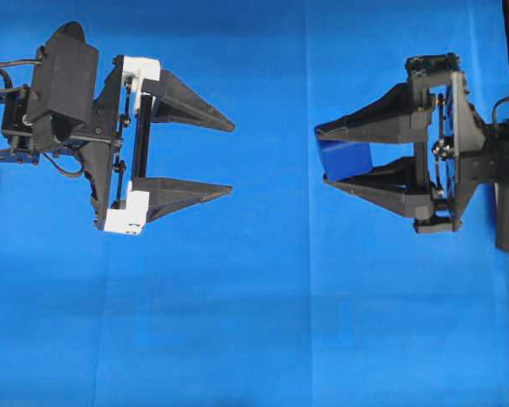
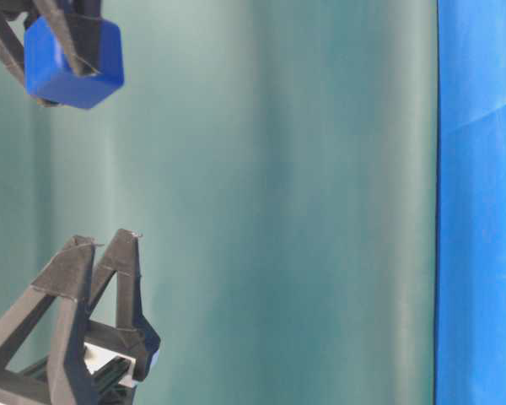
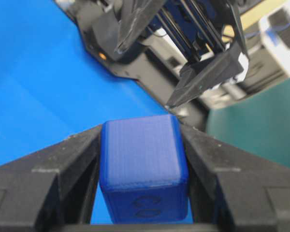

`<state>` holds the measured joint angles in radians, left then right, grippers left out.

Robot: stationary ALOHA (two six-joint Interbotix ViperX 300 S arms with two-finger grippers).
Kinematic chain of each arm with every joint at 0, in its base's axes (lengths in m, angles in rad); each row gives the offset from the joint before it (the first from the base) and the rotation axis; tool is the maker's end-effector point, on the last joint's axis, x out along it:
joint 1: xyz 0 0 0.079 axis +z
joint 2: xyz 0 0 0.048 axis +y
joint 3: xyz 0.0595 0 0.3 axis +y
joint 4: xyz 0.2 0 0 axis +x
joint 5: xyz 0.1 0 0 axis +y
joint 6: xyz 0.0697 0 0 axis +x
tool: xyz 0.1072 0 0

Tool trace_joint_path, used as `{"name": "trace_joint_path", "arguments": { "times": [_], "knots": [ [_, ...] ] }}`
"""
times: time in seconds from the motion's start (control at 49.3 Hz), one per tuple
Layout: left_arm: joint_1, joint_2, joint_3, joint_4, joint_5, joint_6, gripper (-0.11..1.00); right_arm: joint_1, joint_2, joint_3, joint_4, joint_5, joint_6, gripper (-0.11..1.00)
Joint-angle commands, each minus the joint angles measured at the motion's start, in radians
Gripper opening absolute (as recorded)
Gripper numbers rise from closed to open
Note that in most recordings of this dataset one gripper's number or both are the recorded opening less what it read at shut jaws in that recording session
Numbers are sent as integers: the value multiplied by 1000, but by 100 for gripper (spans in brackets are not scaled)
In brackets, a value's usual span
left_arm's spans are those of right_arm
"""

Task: Handover the blue block to the right arm after grasping it with the left arm, then place it in the designated position.
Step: 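Carry the cube rightward with the right gripper and rotate it downward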

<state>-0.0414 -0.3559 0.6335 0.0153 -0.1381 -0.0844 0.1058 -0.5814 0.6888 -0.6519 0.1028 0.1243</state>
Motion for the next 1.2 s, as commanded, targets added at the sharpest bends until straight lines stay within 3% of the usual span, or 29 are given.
{"name": "trace_joint_path", "arguments": {
  "times": [0.0,0.304,0.446,0.588,1.176],
  "knots": [
    [2,-18,-17,3,-8,3,92,2,-11,-14,26,-2,72,42],
    [2,-20,-17,3,-8,5,92,2,-12,-17,35,72,436,42],
    [0,-20,-18,2,-11,5,92,2,-12,-18,35,80,541,42],
    [0,-20,-18,3,-11,5,92,2,-14,-18,35,84,569,42],
    [2,-20,-20,2,-11,3,92,2,-14,-18,35,84,569,42]
  ]
}}
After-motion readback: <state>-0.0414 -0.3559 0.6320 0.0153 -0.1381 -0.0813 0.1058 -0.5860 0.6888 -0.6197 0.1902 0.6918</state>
